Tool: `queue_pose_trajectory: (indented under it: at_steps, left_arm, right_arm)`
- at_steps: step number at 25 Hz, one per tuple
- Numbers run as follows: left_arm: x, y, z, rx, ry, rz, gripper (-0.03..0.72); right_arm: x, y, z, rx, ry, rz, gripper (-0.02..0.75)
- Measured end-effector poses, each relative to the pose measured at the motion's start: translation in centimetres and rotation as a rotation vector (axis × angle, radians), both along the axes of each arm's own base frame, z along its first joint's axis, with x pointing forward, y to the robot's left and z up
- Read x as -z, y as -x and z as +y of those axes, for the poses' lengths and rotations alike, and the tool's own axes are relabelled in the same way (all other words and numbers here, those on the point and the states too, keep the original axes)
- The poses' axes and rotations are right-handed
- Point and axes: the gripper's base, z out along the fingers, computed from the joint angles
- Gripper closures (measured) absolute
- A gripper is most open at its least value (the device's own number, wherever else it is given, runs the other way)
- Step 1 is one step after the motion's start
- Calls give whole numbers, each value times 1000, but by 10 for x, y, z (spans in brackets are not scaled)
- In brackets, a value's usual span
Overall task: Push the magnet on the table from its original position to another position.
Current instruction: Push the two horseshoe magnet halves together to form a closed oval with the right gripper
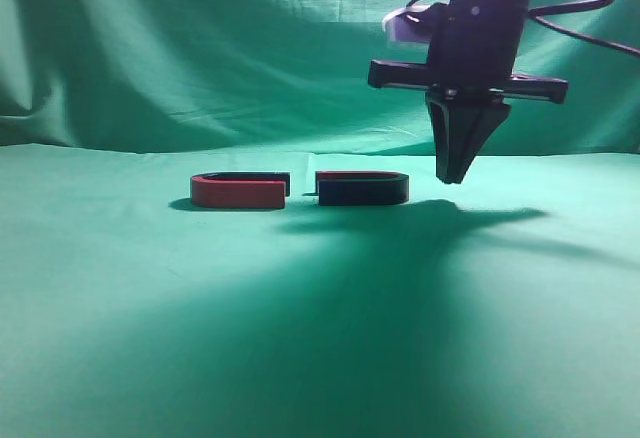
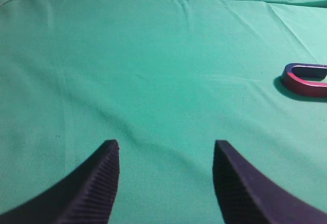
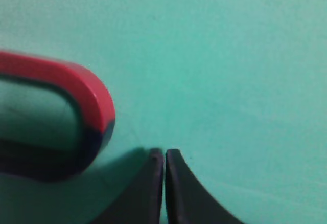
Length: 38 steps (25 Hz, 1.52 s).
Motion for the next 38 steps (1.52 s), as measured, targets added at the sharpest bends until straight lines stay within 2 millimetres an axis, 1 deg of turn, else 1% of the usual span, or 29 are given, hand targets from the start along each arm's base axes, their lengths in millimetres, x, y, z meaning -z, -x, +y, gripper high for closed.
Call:
queue_pose_trajectory:
  at_steps: [5, 9, 12, 15, 23, 28, 30, 32, 34, 36, 38]
  left_arm:
    - [0, 0, 0, 0, 0, 0, 289]
    - [0, 0, 0, 0, 0, 0, 289]
    - [0, 0, 0, 0, 0, 0, 289]
    - [0, 0, 0, 0, 0, 0, 289]
    - [0, 0, 0, 0, 0, 0, 289]
    - [0, 0, 0, 0, 0, 0, 289]
    - [0, 0, 0, 0, 0, 0, 289]
    - [0, 0, 0, 0, 0, 0, 289]
    - [0, 0, 0, 0, 0, 0, 289]
    - [0, 0, 0, 0, 0, 0, 289]
    - [0, 0, 0, 0, 0, 0, 289]
  right_arm:
    - [7, -9, 3, 2, -4, -10, 738]
    - [11, -10, 5, 10, -16, -8, 738]
    - [11, -10, 8, 27, -50, -8, 738]
    - [11, -9, 13, 22, -69, -11, 738]
    - [10, -1, 36, -33, -79, -36, 738]
    - [10, 0, 38, -37, -80, -33, 738]
    - [7, 2, 37, -40, -75, -19, 738]
    - [-8, 5, 36, -48, -72, -3, 738]
    - [-34, 9, 35, -58, -80, -12, 738]
    - [-68, 17, 32, -68, -96, -40, 738]
    - [-103, 30, 25, -80, -110, -80, 738]
